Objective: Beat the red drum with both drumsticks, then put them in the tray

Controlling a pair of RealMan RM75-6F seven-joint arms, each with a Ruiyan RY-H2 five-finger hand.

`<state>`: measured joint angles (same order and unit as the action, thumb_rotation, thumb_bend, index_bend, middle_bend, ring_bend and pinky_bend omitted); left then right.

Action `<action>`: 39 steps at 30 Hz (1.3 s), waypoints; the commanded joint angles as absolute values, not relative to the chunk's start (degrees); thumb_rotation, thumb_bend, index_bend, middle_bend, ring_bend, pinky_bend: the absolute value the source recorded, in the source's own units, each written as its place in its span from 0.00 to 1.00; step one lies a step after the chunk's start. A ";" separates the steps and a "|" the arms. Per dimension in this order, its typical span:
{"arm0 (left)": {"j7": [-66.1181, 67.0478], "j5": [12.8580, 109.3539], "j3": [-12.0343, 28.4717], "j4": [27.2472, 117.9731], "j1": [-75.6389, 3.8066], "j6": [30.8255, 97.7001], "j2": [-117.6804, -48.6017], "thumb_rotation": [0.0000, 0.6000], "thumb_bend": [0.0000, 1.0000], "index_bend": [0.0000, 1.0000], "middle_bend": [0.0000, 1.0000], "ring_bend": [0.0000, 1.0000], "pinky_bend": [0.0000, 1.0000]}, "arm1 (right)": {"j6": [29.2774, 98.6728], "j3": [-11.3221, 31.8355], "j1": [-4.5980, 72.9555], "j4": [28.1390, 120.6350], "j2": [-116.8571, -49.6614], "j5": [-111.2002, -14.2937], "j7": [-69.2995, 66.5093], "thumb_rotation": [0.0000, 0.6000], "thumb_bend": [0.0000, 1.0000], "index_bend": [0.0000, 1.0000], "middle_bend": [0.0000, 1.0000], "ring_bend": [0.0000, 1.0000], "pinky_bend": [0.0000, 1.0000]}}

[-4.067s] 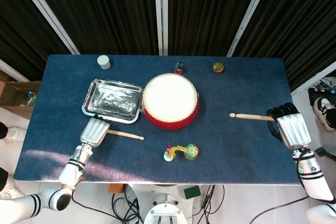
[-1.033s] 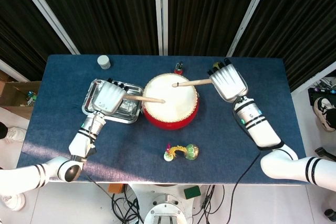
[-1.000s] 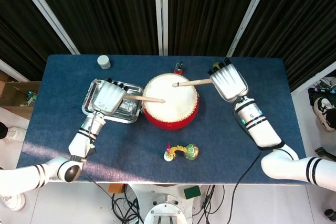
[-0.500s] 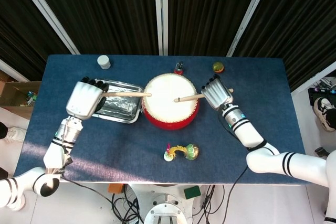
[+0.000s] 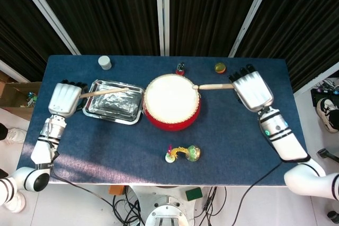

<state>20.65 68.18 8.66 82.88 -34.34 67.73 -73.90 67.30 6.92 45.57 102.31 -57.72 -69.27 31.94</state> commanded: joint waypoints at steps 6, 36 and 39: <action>16.90 69.80 7.34 68.23 -36.92 60.27 -80.73 1.00 0.59 0.64 0.63 0.56 0.44 | 70.28 6.12 40.83 104.80 -54.61 -73.85 28.64 1.00 0.78 0.81 0.69 0.39 0.36; 12.21 69.70 9.76 58.86 -39.42 55.64 -87.59 1.00 0.35 0.23 0.32 0.36 0.43 | 62.72 7.26 39.78 101.77 -58.88 -73.31 32.47 1.00 0.78 0.81 0.69 0.39 0.36; 12.46 71.39 9.90 65.48 -37.50 60.39 -83.80 1.00 0.35 0.23 0.32 0.36 0.43 | 59.85 8.39 41.97 103.87 -58.48 -70.47 36.30 1.00 0.78 0.81 0.70 0.39 0.36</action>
